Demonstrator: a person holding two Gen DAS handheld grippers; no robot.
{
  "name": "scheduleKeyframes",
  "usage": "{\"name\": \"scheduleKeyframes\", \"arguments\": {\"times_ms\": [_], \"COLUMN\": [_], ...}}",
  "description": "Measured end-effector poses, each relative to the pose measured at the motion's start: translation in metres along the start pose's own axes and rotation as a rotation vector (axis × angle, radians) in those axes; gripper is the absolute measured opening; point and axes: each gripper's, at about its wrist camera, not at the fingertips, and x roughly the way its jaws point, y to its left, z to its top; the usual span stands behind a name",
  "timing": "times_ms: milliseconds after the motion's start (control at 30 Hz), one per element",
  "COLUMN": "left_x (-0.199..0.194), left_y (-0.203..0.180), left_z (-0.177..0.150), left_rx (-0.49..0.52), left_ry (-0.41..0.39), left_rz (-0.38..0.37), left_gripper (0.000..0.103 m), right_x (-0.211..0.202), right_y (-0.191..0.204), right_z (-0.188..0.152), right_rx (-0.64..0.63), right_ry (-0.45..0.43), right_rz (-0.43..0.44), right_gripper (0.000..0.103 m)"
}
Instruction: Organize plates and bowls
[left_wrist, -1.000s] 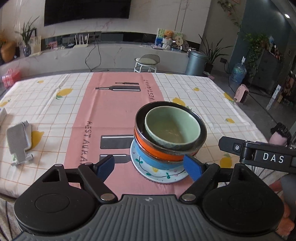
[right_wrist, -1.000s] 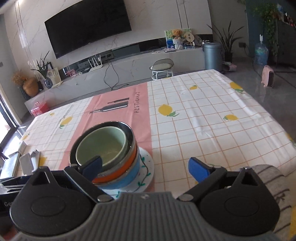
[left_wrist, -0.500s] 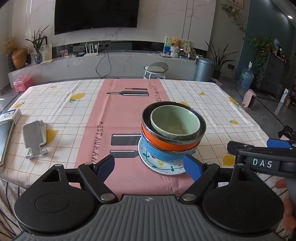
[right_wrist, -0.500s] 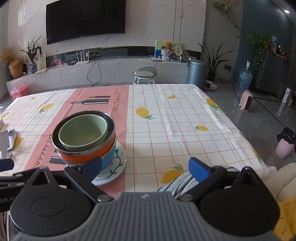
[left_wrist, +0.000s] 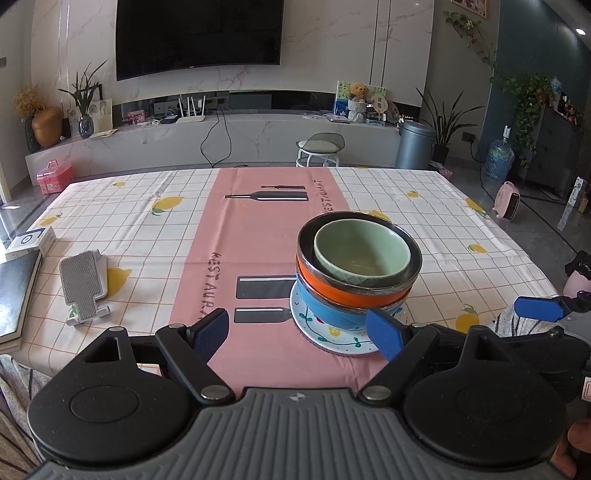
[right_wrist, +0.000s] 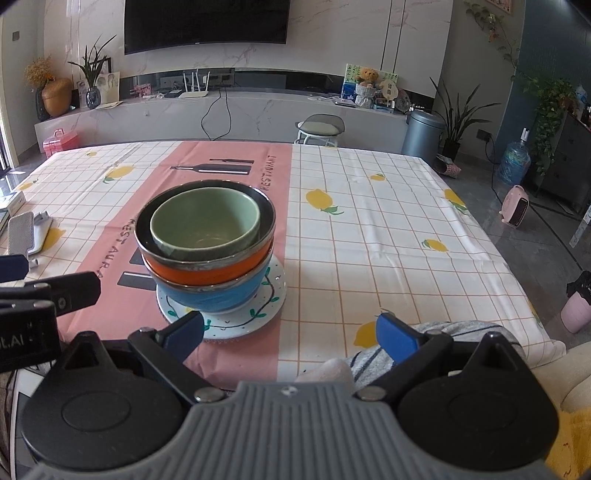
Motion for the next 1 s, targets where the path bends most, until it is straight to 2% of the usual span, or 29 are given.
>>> {"name": "scheduleKeyframes", "arguments": {"times_ms": [300, 433, 833, 1000], "left_x": [-0.005, -0.004, -0.001, 0.001], "left_y": [0.007, 0.012, 0.009, 0.010], "left_z": [0.001, 0.003, -0.003, -0.005], "left_rx": [-0.011, -0.036, 0.009, -0.007], "left_ry": [-0.044, -0.040, -0.020, -0.009], "left_rz": [0.035, 0.040, 0.039, 0.034], "left_gripper": [0.099, 0.099, 0.099, 0.099], "right_x": [-0.005, -0.008, -0.009, -0.010], "right_y": [0.010, 0.014, 0.016, 0.018], "right_z": [-0.001, -0.001, -0.003, -0.003], "right_rx": [-0.039, -0.040, -0.033, -0.038], "right_ry": [-0.002, -0.010, -0.018, -0.022], "right_rz": [0.061, 0.080, 0.112, 0.118], "right_gripper": [0.098, 0.098, 0.098, 0.098]}}
